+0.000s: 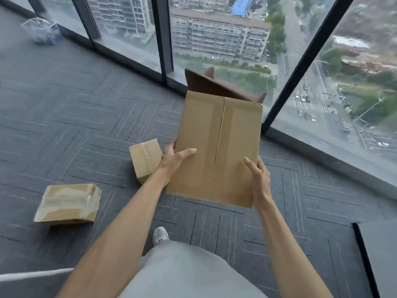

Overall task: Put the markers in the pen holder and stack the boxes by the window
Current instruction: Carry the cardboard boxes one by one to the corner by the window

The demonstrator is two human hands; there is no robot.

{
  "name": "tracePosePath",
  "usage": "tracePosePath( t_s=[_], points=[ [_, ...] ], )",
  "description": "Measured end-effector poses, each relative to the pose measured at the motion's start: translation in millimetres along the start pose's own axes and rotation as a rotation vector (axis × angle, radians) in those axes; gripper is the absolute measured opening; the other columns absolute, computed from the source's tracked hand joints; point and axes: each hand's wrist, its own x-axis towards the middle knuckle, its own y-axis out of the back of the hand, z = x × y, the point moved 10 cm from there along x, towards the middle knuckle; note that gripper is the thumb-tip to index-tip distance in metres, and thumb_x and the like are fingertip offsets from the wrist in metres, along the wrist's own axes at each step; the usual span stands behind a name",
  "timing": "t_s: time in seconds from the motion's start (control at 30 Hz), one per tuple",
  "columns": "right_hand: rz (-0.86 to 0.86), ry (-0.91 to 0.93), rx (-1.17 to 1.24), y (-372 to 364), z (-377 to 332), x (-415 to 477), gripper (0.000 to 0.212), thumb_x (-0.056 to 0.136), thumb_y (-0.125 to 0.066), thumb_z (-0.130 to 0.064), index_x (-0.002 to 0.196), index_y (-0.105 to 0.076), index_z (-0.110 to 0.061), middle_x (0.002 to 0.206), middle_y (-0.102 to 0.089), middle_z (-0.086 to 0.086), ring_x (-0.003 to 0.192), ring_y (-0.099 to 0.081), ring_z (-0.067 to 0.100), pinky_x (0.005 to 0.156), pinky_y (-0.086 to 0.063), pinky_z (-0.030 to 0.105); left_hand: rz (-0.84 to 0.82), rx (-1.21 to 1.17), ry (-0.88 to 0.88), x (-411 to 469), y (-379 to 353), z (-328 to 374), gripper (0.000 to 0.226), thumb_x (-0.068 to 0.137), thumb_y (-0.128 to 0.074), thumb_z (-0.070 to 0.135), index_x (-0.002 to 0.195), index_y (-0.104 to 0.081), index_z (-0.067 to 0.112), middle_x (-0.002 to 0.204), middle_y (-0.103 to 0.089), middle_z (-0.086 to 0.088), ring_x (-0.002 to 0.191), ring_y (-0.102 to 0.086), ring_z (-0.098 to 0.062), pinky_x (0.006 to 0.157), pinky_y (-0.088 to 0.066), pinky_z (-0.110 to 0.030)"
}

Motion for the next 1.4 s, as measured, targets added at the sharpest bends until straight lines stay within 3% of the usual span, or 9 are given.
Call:
tracePosePath(
  t_s=[0.13,0.3,0.47,0.57,0.77,0.93,1.2,1.33,1.4],
  points=[
    [0.111,-0.014,0.006,44.5,-1.2,21.7,0.06,0.077,-0.066,-0.055,0.133,-0.06,-0.036,0.125,-0.068,-0.013,0.121,-0.06,0.014,0.106,-0.045,0.047,-0.101,0.034,0.021,39.4,-52.1,3.9,0.113,0.05,-0.084,0.064,0.148,-0.036,0.034,0.141,-0.052,0.002,0.12,-0.058,-0.022,0.099,-0.051,-0.048],
    [0.243,-0.032,0.003,92.5,-1.7,62.8,0.049,0.089,-0.064,-0.042,0.136,-0.057,-0.027,0.119,-0.067,-0.013,0.113,-0.06,0.009,0.078,-0.045,0.024,-0.28,0.043,-0.009,89.4,-136.6,26.3,0.074,0.064,-0.077,0.044,0.131,-0.05,0.031,0.124,-0.066,-0.003,0.107,-0.065,-0.023,0.095,-0.053,-0.047],
    [0.428,-0.078,0.002,141.2,-15.2,113.3,0.069,0.079,-0.065,-0.053,0.141,-0.053,-0.024,0.131,-0.064,-0.004,0.12,-0.058,0.017,0.095,-0.047,0.038,-0.441,0.122,0.012,160.9,-223.7,52.9,0.091,0.059,-0.077,0.051,0.14,-0.045,0.027,0.128,-0.062,-0.005,0.108,-0.065,-0.025,0.093,-0.054,-0.047],
    [0.536,-0.09,0.042,168.9,-25.1,137.5,0.049,0.089,-0.064,-0.044,0.133,-0.056,-0.023,0.128,-0.062,-0.01,0.115,-0.056,0.011,0.091,-0.044,0.033,-0.545,0.195,0.001,201.6,-275.7,72.2,0.093,0.057,-0.079,0.057,0.14,-0.047,0.028,0.128,-0.063,-0.004,0.107,-0.067,-0.023,0.09,-0.056,-0.046],
    [0.776,-0.146,0.132,229.3,-20.5,160.3,0.038,0.088,-0.061,-0.047,0.123,-0.065,-0.034,0.112,-0.07,-0.017,0.109,-0.062,0.009,0.093,-0.049,0.035,-0.714,0.391,-0.029,255.0,-382.9,88.1,0.107,0.047,-0.078,0.077,0.141,-0.042,0.038,0.137,-0.054,-0.001,0.116,-0.061,-0.025,0.096,-0.051,-0.055],
    [0.884,-0.168,0.264,286.5,-4.4,181.5,0.035,0.095,-0.058,-0.036,0.128,-0.063,-0.029,0.114,-0.069,-0.015,0.099,-0.058,-0.008,0.072,-0.042,0.014,-0.83,0.5,-0.044,270.1,-479.8,98.4,0.088,0.056,-0.078,0.068,0.134,-0.046,0.044,0.132,-0.055,0.002,0.113,-0.061,-0.023,0.097,-0.05,-0.054],
    [0.958,-0.169,0.413,424.7,7.7,263.9,0.023,0.096,-0.057,-0.035,0.117,-0.065,-0.032,0.104,-0.068,-0.022,0.104,-0.062,0.001,0.075,-0.044,0.018,-0.888,0.526,-0.123,297.7,-657.3,139.1,0.068,0.062,-0.08,0.059,0.124,-0.056,0.044,0.128,-0.061,-0.001,0.107,-0.066,-0.022,0.09,-0.056,-0.049],
    [1.036,-0.168,0.5,493.9,0.1,284.2,0.033,0.098,-0.056,-0.034,0.131,-0.057,-0.031,0.095,-0.054,-0.03,0.102,-0.052,0.004,0.074,-0.038,0.014,-0.886,0.524,-0.098,298.3,-727.5,149.4,0.076,0.061,-0.08,0.063,0.128,-0.049,0.042,0.13,-0.057,0.003,0.111,-0.064,-0.021,0.092,-0.055,-0.049],
    [1.058,-0.166,0.523,520.6,-1.8,289.3,0.039,0.099,-0.055,-0.034,0.137,-0.053,-0.027,0.095,-0.05,-0.024,0.103,-0.047,0.006,0.084,-0.037,0.019,-0.923,0.542,-0.098,296.6,-761.7,153.0,0.083,0.058,-0.081,0.066,0.131,-0.049,0.043,0.132,-0.058,0.002,0.11,-0.065,-0.022,0.091,-0.055,-0.05]
  ],
)
